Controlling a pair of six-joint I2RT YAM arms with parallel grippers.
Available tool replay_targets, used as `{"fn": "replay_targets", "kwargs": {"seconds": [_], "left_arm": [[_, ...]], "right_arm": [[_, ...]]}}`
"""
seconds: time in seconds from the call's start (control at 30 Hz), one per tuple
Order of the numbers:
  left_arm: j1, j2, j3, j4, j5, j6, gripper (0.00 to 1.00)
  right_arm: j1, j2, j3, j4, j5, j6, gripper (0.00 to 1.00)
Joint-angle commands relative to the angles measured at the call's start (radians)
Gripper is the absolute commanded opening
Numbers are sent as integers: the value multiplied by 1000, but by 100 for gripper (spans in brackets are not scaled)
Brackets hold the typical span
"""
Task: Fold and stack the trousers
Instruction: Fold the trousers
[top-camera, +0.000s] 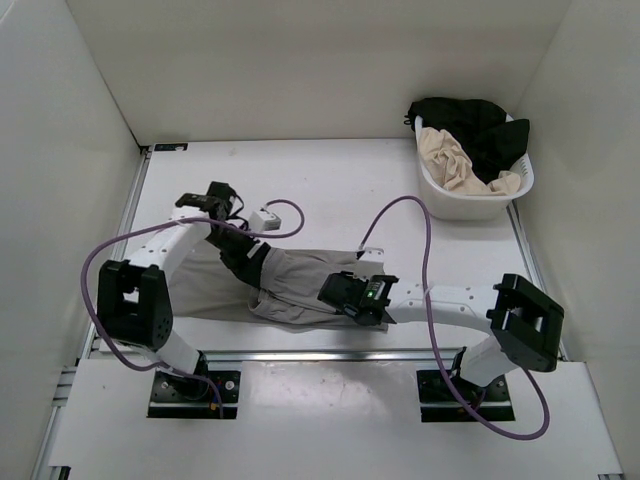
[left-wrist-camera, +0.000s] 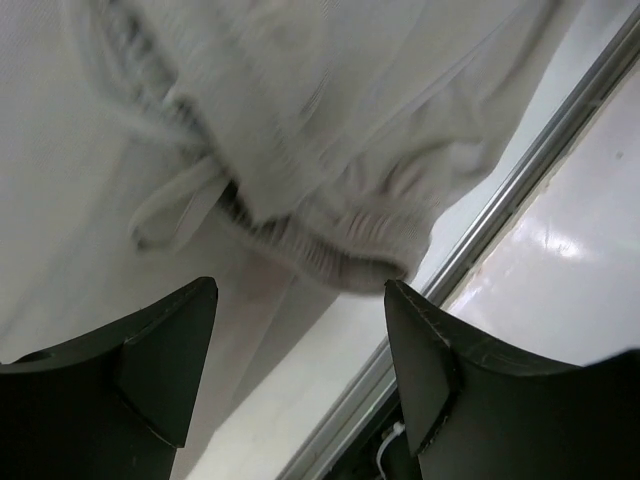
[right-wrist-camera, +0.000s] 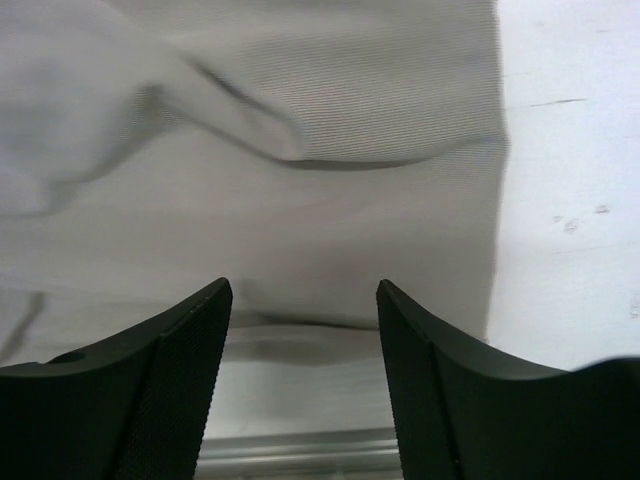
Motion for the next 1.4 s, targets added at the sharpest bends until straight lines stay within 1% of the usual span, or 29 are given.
{"fn": "replay_targets", "kwargs": {"seconds": [0.0, 0.03, 0.1, 0.13, 0.23, 0.4, 0.43, 0.47, 0.53, 0.57, 0.63, 0.77, 0.8, 0.83, 0.9, 0.93, 1.17, 1.2, 1.23, 1.27, 1.37], "left_arm": [[-80, 17, 5, 100, 27, -89, 79], [-114, 33, -4, 127, 4, -115, 79], [-137, 71, -18, 161, -23, -142, 78], [-149, 80, -30, 184, -90, -179, 78], [-158, 92, -30, 244, -196, -240, 79], [-158, 68, 10, 262, -228, -274, 79], [-158, 68, 10, 262, -211, -274, 77], [-158, 68, 10, 243, -177, -274, 70], [-180, 92, 1, 213, -165, -265, 63], [-194, 92, -19, 191, -143, -256, 56], [-212, 92, -73, 190, -116, -256, 56], [-221, 102, -96, 206, -181, -280, 56], [-221, 102, -81, 216, -182, -281, 53], [-221, 102, -69, 216, -168, -294, 42], [-221, 111, -42, 216, -154, -306, 16], [-221, 111, -20, 204, -154, -307, 14], [-221, 63, 86, 54, -143, -236, 14], [-221, 63, 102, 26, -143, -219, 14], [-221, 63, 117, -44, -133, -201, 14], [-221, 72, 140, -81, -132, -189, 14], [-221, 62, 140, -208, -145, -140, 14]], "right_arm": [[-17, 11, -34, 33, 24, 36, 64], [-17, 11, -45, 33, 24, 51, 64], [-17, 11, -54, 33, 24, 61, 64], [-17, 11, -54, 33, 24, 61, 64], [-17, 11, -63, 24, 24, 61, 64], [-17, -10, -74, 24, 33, 61, 64], [-17, -10, -74, 24, 33, 61, 64], [-17, -10, -74, 24, 33, 61, 64], [-17, -10, -74, 10, 33, 61, 64], [-17, -19, -74, 1, 33, 61, 64], [-17, -20, -74, -14, 42, 61, 64], [-17, -50, -106, -14, 51, 70, 64], [-17, -50, -106, -14, 51, 79, 64], [-17, -50, -115, -14, 51, 79, 64], [-17, -50, -115, -14, 51, 90, 64], [-17, -61, -115, -25, 51, 90, 64], [-17, -72, -163, -25, 33, 142, 64], [-17, -72, -177, -25, 33, 153, 62], [-17, -82, -177, -25, 33, 174, 62], [-17, -93, -201, -25, 33, 174, 62], [-17, -119, -217, -25, 33, 203, 62]]}}
